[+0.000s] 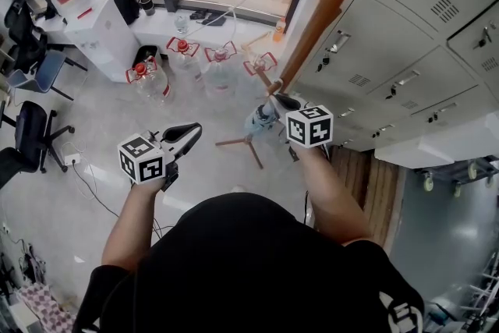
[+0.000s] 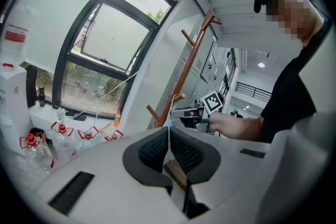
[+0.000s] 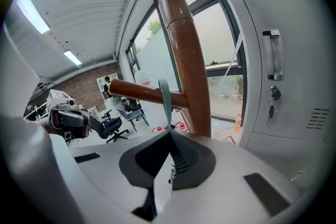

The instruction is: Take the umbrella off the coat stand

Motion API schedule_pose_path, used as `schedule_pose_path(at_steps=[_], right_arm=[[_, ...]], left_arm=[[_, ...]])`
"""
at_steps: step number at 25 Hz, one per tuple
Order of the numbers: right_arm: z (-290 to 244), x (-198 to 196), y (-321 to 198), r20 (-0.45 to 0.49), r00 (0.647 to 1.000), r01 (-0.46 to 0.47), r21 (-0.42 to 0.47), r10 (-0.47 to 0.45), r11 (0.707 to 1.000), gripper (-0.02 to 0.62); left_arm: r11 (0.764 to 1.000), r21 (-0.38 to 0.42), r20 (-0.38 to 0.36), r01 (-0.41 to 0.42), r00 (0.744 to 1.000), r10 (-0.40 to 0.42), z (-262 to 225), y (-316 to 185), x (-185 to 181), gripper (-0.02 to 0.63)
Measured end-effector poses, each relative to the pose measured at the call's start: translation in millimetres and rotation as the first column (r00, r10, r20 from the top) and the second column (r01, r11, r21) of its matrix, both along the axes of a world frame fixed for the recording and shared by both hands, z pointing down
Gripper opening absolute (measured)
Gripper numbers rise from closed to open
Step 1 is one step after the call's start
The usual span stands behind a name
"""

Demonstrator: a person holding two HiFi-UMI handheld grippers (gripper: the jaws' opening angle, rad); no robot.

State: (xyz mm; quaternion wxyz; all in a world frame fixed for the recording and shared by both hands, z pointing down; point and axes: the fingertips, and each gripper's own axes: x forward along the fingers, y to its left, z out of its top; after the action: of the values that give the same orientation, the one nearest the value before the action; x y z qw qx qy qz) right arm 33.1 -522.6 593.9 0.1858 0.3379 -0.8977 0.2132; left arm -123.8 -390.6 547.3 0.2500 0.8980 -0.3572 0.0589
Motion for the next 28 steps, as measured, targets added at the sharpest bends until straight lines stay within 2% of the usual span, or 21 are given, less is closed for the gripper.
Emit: schedule_pose_path(at_steps=[28], right_arm=[[-37, -18, 57, -0.010, 1.000, -0.008, 0.042, 0.008, 0.999, 0.014]], left_arm=[[1.000, 0.028, -0.012, -0.008, 1.000, 0.008, -16, 59, -31, 0.029]])
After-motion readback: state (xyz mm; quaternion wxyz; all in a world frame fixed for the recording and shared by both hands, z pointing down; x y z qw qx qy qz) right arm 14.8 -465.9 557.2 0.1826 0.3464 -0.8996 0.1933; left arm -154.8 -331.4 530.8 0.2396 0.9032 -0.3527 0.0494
